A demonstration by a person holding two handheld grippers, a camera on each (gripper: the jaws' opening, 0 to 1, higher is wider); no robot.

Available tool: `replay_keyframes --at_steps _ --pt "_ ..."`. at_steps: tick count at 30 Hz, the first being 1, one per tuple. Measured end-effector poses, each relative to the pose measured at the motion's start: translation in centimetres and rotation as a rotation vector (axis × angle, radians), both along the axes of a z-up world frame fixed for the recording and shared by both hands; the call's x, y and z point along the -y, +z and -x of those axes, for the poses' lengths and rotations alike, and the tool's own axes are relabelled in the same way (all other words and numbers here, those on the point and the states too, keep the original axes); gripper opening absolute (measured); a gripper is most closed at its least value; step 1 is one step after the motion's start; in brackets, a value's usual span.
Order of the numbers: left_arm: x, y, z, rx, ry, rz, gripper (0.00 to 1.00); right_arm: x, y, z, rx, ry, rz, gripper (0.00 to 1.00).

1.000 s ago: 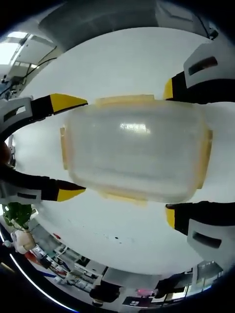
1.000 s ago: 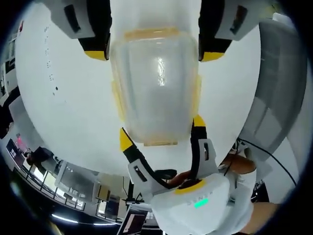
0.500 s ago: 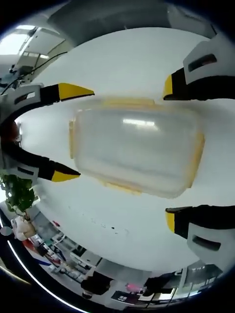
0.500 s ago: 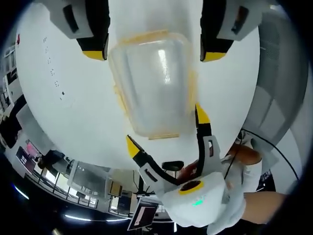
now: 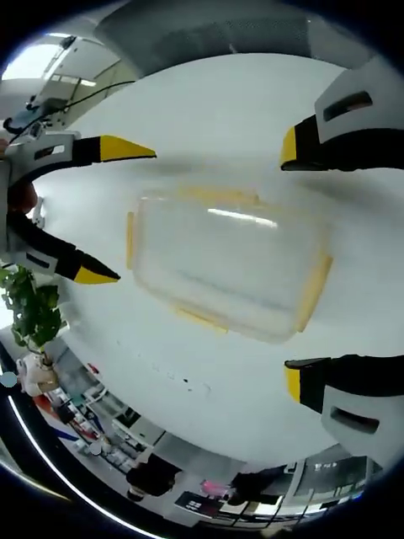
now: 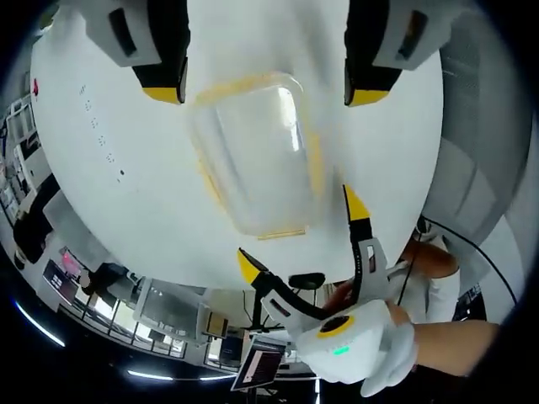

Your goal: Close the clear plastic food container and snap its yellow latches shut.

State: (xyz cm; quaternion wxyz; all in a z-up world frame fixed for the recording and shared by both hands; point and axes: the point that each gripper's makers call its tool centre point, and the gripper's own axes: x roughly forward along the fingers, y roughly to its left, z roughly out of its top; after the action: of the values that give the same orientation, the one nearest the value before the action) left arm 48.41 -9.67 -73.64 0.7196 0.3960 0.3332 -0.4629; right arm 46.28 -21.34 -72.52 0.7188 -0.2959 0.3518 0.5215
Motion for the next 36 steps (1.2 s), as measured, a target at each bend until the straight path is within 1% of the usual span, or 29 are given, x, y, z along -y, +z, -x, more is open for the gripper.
replay_keyframes --at_steps 11,15,28,31,35,36 --pt "-0.4 0.9 1.5 0.004 0.045 0.038 0.91 0.5 0.4 1.9 0.007 -0.043 -0.012 0.75" --pt "-0.5 0.9 2.4 -0.012 0.061 0.063 0.92 0.6 0.5 2.6 0.008 -0.059 -0.017 0.75" --pt "-1.1 1.8 4.3 -0.009 0.115 0.114 0.92 1.4 1.6 4.3 0.021 -0.121 -0.053 0.74" --pt "-1.1 2.0 5.0 -0.011 0.128 0.139 0.92 1.3 1.8 4.7 0.024 -0.135 -0.069 0.74" --pt "-1.1 2.0 5.9 -0.016 0.137 0.155 0.92 1.2 2.0 5.5 0.027 -0.156 -0.088 0.75" --pt "-1.0 2.1 6.2 -0.021 0.141 0.169 0.92 1.2 2.0 5.6 0.029 -0.158 -0.087 0.75"
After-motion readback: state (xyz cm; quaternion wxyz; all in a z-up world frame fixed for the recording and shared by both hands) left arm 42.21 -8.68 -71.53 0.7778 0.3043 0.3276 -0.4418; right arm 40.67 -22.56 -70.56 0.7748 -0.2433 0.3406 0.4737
